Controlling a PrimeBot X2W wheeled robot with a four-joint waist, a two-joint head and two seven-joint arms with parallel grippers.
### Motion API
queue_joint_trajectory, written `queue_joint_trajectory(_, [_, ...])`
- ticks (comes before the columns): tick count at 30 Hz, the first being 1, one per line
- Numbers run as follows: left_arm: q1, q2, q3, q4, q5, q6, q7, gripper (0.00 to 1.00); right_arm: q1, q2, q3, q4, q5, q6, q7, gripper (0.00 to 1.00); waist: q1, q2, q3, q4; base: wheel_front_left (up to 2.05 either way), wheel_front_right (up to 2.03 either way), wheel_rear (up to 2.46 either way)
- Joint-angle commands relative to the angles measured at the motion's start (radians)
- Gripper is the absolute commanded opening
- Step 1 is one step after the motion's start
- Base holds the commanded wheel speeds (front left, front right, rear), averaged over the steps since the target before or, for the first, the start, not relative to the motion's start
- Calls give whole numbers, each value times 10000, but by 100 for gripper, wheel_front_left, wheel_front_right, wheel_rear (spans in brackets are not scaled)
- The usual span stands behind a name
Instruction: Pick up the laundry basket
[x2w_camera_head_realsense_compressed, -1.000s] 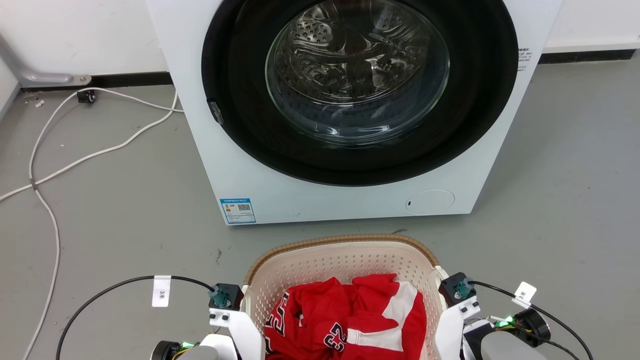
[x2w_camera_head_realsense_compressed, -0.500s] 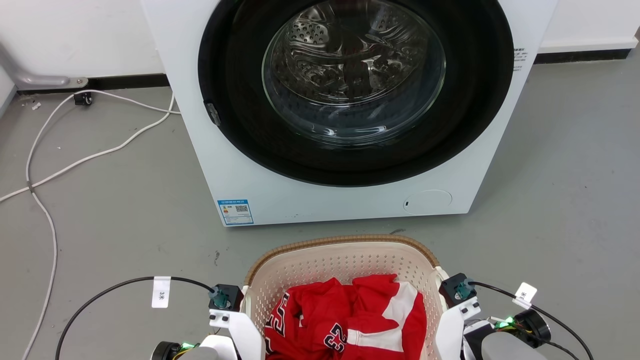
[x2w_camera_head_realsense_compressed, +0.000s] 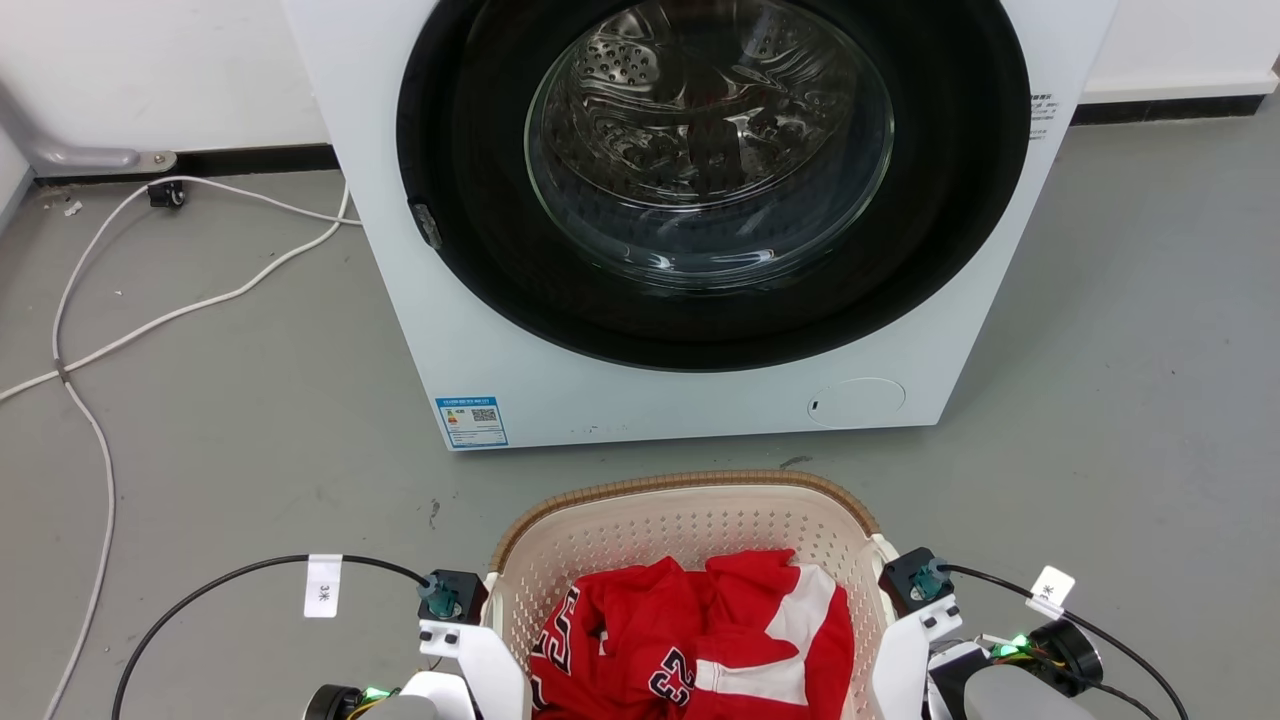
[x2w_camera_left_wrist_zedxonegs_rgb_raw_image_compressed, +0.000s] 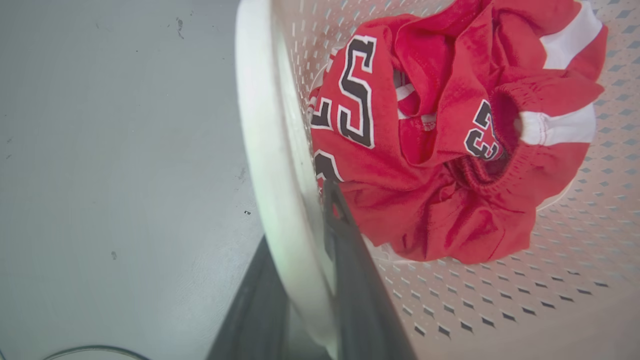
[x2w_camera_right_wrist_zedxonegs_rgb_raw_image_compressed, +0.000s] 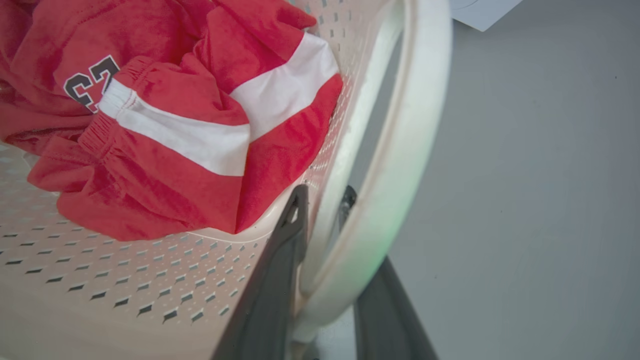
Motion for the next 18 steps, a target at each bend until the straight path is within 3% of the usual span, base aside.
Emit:
queue_joint_trajectory(1, [-109,42,-58,-31,1,-39,-92,0,38,-45,75,-39,12,28,-51,0,0,-1,-2,2,0,0,0])
queue_joint_trajectory(18, [-135,55,-282,-18,-200,-39,-128,0,13,-90,214,-39,126,28,-90,0,0,-1,35,-6,0,0,0])
